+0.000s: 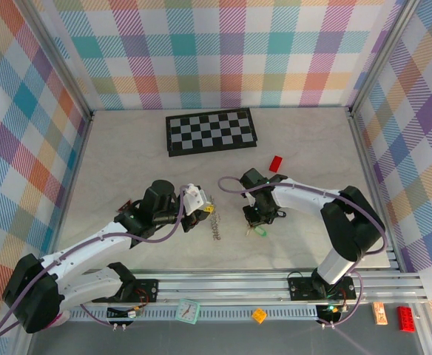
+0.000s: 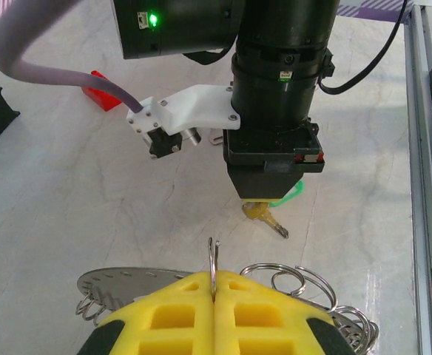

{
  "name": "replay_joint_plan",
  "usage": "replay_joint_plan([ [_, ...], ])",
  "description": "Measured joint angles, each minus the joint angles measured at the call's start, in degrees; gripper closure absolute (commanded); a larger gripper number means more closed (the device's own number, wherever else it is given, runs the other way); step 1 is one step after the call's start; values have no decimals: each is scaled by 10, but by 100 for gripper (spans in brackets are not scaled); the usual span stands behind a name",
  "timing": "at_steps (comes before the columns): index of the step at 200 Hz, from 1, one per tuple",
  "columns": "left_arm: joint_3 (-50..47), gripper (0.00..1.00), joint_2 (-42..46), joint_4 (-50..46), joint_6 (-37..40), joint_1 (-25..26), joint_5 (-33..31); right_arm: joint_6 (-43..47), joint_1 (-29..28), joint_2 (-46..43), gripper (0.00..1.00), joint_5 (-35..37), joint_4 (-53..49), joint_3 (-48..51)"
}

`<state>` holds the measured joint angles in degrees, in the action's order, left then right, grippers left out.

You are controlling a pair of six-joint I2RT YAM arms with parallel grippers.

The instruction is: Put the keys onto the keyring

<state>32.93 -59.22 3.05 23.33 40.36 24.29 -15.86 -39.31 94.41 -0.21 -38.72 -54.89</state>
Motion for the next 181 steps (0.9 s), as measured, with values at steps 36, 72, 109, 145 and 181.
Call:
replay_joint_plan([
  [36, 0, 100, -1, 1, 0, 0, 0, 0, 0, 4, 84, 2, -2, -1],
  [72, 0, 100, -1, 1, 0, 0, 0, 1, 0, 4, 85, 2, -7, -4],
  [109, 0, 100, -1, 1, 0, 0, 0, 1, 0, 6, 87, 2, -15, -9],
  [145, 0, 100, -1, 1, 0, 0, 0, 3, 0, 16, 87, 2, -21, -15],
  [181, 0, 100, -1, 1, 0, 0, 0, 3, 0, 16, 93, 2, -26, -16],
])
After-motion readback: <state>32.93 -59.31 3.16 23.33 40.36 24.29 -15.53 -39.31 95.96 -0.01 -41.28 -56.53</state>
